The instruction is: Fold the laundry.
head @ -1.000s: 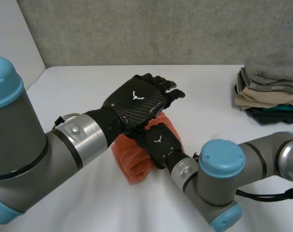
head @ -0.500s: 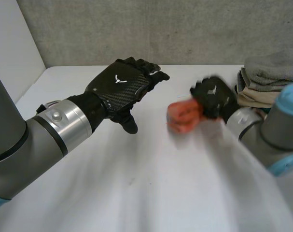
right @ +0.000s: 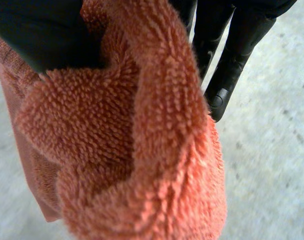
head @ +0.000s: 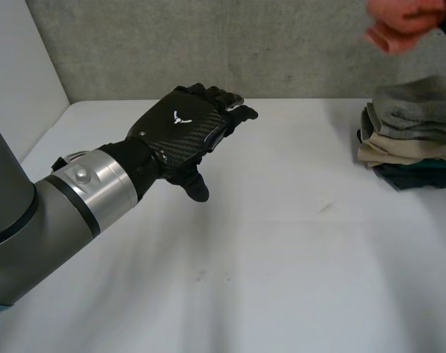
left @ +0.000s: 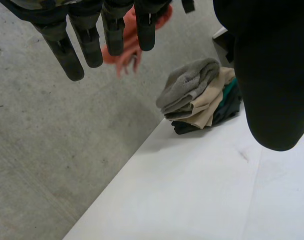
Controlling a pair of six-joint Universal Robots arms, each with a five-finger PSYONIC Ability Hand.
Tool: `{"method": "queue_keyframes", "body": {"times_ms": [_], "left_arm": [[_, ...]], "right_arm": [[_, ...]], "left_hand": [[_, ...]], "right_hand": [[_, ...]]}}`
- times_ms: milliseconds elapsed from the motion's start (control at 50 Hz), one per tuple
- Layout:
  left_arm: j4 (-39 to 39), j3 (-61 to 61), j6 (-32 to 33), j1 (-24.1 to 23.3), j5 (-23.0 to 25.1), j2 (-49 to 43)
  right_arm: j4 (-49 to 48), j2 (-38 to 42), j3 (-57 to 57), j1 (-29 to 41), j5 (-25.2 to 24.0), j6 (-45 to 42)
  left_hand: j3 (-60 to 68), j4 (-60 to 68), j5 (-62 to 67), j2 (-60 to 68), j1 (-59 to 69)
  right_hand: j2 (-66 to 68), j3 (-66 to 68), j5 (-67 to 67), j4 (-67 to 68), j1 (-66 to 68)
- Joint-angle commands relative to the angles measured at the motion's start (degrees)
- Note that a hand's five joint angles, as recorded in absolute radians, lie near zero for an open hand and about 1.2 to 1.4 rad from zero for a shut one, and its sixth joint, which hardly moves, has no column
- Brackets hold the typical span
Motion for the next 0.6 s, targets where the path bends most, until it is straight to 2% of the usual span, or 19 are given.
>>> {"method": "queue_keyframes", "body": {"times_ms": [20, 120, 200, 400, 460, 480, 600], "left_arm": [[0.0, -0.1, 0.0, 0.0, 0.0, 0.0], [0.0, -0.2, 0.0, 0.0, 0.0, 0.0], [0.0, -0.3, 0.0, -0.1, 0.0, 0.0], [0.0, -0.3, 0.0, -0.2, 0.0, -0.1], [0.0, -0.4, -0.1, -0.2, 0.0, -0.1], [0.0, -0.4, -0.1, -0.2, 0.0, -0.1], [0.0, -0.4, 0.0, -0.5, 0.0, -0.1]], "right_arm": [[-4.9, 6.1, 5.1, -7.1, -9.6, -0.3], [-7.3, 12.5, 7.8, -11.5, -12.7, -1.2], [-7.4, 14.5, 9.6, -13.0, -13.8, -2.6], [-7.4, 13.2, 11.7, -13.1, -14.0, -3.8], [-6.2, 11.9, 12.7, -13.1, -12.8, -3.8], [-5.8, 11.1, 13.4, -13.1, -12.2, -3.8], [2.5, -2.0, 21.5, -15.1, -3.0, -3.2]], "left_hand": [[-0.8, -0.4, -1.5, -0.4, 0.1], [-0.8, -0.4, -1.5, -0.4, 0.1], [-0.8, -0.4, -1.5, -0.4, 0.1], [-0.8, -0.4, -1.5, -0.4, 0.1], [-0.8, -0.4, -1.5, -0.4, 0.1], [-0.8, -0.4, -1.5, -0.4, 0.1], [-0.8, -0.4, -1.5, -0.4, 0.1]], "right_hand": [[13.4, 12.9, 17.0, 12.1, 29.6], [13.4, 12.9, 17.0, 12.1, 29.6], [13.4, 12.9, 17.0, 12.1, 29.6], [13.4, 12.9, 17.0, 12.1, 29.6], [-50.4, -50.9, -46.8, -51.8, -34.2], [-56.6, -57.1, -53.0, -57.9, -40.4], [-56.6, -57.1, -53.0, -57.9, -40.4]]}}
